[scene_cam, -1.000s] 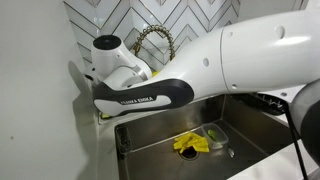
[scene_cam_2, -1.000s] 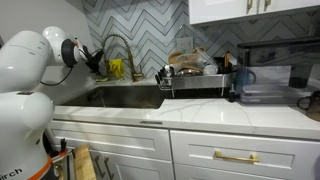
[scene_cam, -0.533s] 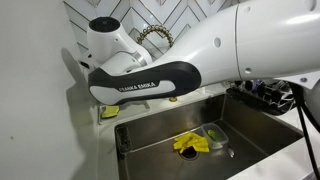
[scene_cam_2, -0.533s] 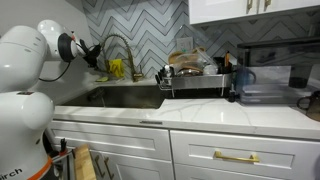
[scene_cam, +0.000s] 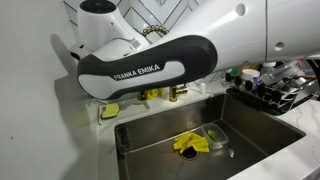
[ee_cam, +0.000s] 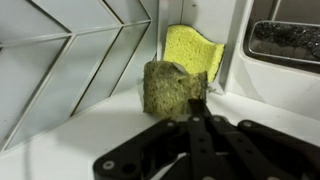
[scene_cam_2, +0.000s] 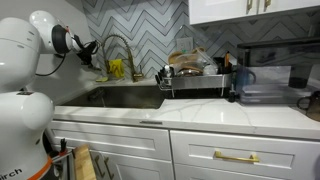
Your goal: Pick up the dirty sponge on the top left side of the sink and then put it in the rack on the left side of the sink
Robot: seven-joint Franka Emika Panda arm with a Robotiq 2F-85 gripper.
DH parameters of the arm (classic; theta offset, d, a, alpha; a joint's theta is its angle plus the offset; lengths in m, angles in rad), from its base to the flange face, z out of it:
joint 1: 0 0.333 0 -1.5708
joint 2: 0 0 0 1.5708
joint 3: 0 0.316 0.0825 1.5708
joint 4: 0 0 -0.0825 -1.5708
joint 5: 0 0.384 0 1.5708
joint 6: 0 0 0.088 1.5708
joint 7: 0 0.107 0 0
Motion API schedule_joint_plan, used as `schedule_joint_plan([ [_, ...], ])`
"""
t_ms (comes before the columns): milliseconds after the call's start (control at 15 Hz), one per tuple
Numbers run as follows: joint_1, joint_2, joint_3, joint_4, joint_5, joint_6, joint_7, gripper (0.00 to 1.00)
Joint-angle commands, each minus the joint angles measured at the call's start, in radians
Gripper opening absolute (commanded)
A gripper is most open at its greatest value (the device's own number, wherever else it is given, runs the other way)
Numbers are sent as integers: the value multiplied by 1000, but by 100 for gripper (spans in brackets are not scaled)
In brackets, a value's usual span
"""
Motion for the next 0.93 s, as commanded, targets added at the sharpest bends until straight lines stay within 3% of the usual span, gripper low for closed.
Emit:
schedule_joint_plan([
  [0, -24, -126, 22, -169, 49, 3, 76, 0],
  [333, -46, -235, 16, -346, 122, 44, 228, 0],
  [400, -36, -148, 25, -203, 88, 1, 169, 1],
  [733, -55, -198, 32, -287, 94, 16, 220, 0],
  [867, -50, -205, 11, -285, 86, 24, 302, 0],
])
